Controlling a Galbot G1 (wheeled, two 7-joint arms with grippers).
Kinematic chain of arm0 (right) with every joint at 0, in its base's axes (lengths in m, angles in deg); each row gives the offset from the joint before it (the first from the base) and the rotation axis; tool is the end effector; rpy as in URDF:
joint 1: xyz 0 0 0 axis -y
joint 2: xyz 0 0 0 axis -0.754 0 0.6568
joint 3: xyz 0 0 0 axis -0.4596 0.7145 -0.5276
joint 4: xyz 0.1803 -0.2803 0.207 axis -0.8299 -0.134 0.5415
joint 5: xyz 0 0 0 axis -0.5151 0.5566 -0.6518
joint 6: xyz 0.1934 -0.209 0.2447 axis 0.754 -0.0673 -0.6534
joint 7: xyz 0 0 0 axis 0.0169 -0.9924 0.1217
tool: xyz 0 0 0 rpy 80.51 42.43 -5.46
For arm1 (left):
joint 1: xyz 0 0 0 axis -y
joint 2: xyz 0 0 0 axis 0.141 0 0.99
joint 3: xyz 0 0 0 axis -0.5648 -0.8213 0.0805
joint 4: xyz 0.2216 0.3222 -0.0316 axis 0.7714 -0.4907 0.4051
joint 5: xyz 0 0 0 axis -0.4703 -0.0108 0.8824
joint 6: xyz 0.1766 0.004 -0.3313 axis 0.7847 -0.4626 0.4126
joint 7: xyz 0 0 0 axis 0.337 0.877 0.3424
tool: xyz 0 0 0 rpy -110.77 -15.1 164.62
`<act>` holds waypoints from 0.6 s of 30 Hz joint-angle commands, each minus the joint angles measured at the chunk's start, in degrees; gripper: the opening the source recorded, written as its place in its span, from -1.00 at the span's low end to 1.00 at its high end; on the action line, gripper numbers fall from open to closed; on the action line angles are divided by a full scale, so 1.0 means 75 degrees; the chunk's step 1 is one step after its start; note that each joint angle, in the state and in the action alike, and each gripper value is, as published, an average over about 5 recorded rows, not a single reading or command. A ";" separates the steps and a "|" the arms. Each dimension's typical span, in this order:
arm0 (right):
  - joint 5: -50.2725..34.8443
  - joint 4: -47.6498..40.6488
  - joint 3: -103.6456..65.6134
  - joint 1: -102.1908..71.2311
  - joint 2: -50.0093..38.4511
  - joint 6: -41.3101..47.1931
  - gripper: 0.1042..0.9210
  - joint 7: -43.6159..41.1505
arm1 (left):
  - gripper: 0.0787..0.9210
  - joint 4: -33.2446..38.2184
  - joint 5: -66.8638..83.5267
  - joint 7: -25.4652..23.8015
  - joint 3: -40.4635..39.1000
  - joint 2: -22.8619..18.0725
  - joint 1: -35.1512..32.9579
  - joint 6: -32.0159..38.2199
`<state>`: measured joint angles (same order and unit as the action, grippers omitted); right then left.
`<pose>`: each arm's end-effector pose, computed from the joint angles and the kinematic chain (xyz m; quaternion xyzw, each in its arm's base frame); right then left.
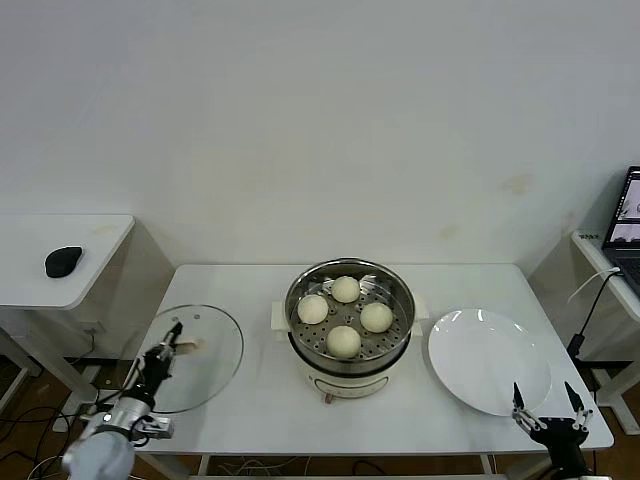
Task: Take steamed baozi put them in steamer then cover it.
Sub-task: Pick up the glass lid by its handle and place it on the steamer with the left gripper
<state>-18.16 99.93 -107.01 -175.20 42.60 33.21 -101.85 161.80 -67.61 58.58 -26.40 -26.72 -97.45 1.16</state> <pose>0.1039 -0.1768 -0.3781 -0.0815 -0.9886 0.1090 0.0648 0.2746 0.2054 -0.4086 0.0513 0.6861 0.7249 0.0330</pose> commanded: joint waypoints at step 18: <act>0.1467 -0.0272 0.0488 0.0334 0.0392 -0.0266 0.76 0.0080 | -0.85 0.3228 0.1568 -0.2585 -0.4363 0.0999 0.2880 -0.4173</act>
<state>-12.57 99.08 -104.51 -173.96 43.95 31.67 -101.75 182.54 -53.76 46.40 -37.82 -17.19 -92.21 -15.56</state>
